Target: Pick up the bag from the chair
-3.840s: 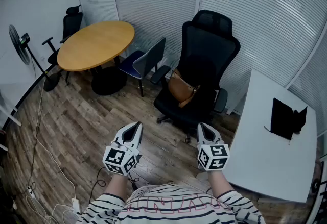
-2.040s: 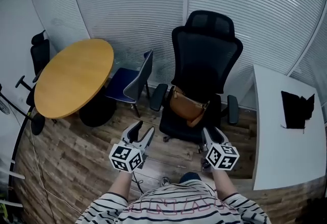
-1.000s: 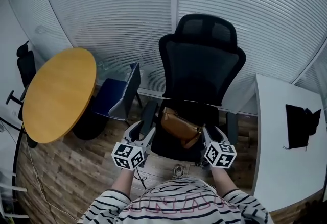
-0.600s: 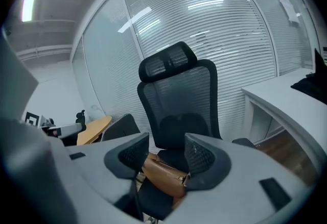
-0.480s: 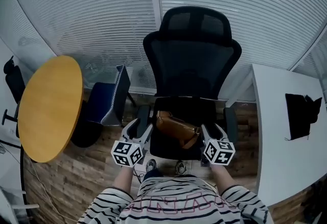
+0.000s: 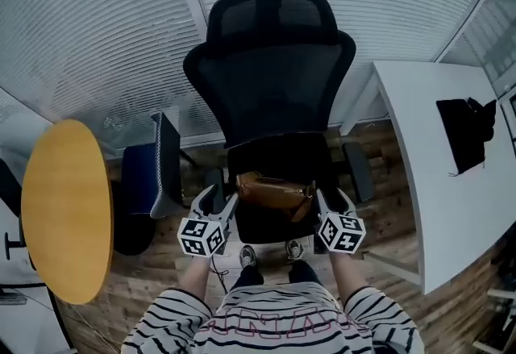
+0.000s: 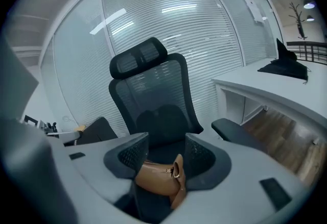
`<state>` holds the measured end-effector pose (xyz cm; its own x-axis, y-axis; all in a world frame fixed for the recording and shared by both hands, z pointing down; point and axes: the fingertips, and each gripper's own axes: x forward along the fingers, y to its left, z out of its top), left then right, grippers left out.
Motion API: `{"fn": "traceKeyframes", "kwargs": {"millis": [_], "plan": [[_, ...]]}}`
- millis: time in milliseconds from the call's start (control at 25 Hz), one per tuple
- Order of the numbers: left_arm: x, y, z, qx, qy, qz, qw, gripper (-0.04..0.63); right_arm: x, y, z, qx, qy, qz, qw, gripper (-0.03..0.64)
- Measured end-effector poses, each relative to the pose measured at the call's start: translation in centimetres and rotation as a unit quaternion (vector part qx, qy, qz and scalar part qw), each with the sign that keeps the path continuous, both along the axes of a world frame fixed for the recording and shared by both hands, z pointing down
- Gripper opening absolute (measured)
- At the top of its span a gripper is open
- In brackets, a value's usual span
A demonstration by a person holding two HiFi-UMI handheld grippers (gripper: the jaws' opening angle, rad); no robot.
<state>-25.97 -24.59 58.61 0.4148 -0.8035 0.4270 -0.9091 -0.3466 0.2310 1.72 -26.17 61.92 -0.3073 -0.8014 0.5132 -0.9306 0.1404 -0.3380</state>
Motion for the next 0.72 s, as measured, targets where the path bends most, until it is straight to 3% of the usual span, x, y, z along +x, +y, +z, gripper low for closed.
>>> {"fn": "traceKeyframes", "kwargs": {"millis": [400,720], "plan": [[1.1,-2.5,9.7,-0.072,0.007,0.044,0.9965,0.26,-0.5,0.0,8.2,-0.033,0.004,0.042,0.999,0.261],[0.8,-5.0,15.1,-0.108,0.024,0.023,0.9936,0.271,-0.8,-1.7,13.0,-0.037,-0.02,0.055,0.998,0.264]]}}
